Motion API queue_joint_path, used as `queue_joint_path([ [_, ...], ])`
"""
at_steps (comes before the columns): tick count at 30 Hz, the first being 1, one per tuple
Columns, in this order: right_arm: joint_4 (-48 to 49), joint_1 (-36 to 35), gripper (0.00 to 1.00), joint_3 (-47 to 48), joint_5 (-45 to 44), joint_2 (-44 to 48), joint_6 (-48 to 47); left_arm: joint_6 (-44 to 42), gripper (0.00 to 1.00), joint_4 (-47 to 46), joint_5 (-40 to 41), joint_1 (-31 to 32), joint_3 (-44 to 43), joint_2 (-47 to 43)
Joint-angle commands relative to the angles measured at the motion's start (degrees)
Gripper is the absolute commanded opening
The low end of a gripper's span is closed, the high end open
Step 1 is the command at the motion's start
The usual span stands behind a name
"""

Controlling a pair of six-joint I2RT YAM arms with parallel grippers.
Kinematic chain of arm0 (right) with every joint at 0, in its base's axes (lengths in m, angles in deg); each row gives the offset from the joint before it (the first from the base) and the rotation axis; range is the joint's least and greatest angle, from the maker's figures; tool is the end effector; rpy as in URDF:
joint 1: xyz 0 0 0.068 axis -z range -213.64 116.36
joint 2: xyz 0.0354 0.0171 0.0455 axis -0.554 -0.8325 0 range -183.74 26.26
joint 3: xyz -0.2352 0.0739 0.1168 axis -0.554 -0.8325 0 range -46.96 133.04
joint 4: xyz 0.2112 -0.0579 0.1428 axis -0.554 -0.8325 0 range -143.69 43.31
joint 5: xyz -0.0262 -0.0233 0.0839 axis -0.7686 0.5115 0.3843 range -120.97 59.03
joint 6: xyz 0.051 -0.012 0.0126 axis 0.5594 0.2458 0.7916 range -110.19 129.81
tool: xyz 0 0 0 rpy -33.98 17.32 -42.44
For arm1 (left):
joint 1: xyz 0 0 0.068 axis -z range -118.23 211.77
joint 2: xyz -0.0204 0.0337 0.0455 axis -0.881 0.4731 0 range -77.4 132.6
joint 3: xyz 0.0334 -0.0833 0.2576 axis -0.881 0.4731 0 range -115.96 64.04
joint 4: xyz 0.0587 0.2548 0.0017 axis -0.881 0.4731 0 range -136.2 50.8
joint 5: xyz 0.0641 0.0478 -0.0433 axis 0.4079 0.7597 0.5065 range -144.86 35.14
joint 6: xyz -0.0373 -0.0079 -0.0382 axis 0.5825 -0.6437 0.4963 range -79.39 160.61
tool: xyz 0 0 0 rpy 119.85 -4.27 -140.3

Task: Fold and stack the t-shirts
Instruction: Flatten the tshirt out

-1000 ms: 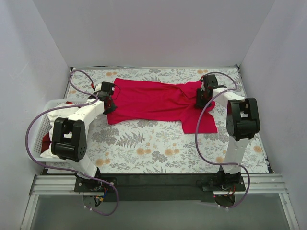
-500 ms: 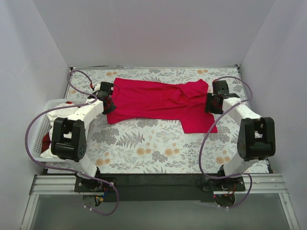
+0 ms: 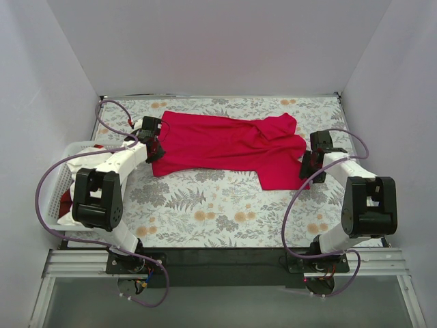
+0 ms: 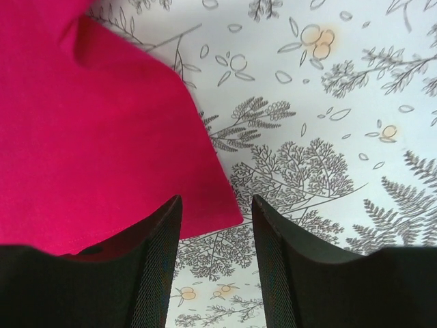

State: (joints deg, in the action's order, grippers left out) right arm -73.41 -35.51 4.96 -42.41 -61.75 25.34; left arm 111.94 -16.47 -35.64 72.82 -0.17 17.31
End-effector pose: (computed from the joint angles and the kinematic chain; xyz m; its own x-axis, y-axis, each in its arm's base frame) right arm 0.2940 0.0025 0.1847 -0.8407 0.2352 -0.4877 0.2946 0.9544 -0.0476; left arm 0.3327 -0.0530 0.2104 -0.2924 -0.8544 -0.4296 -0.8005 0.4644 -0.3788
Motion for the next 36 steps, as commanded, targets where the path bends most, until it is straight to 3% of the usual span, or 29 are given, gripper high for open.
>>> queue_joint_path([
  [1, 1.5, 0.1, 0.52, -1.7, 0.9, 0.2, 2.7, -0.1, 0.0, -0.5, 0.6, -0.4, 0.0, -3.8],
  [20, 6.0, 0.1, 0.4, -9.7, 0.4, -1.8, 4.2, -0.2, 0.0, -0.5, -0.2, -0.7, 0.2, -3.8],
  [30, 7.7, 0.1, 0.03, -7.6, 0.5, -4.2, 2.9, -0.2, 0.0, -1.1, -0.3, -0.9, 0.5, -2.7],
  [36, 6.7, 0.1, 0.01, 3.4, 0.6, -7.1, 1.3, 2.3, 0.0, 0.5, -4.5, -3.7, -5.3, 2.3],
])
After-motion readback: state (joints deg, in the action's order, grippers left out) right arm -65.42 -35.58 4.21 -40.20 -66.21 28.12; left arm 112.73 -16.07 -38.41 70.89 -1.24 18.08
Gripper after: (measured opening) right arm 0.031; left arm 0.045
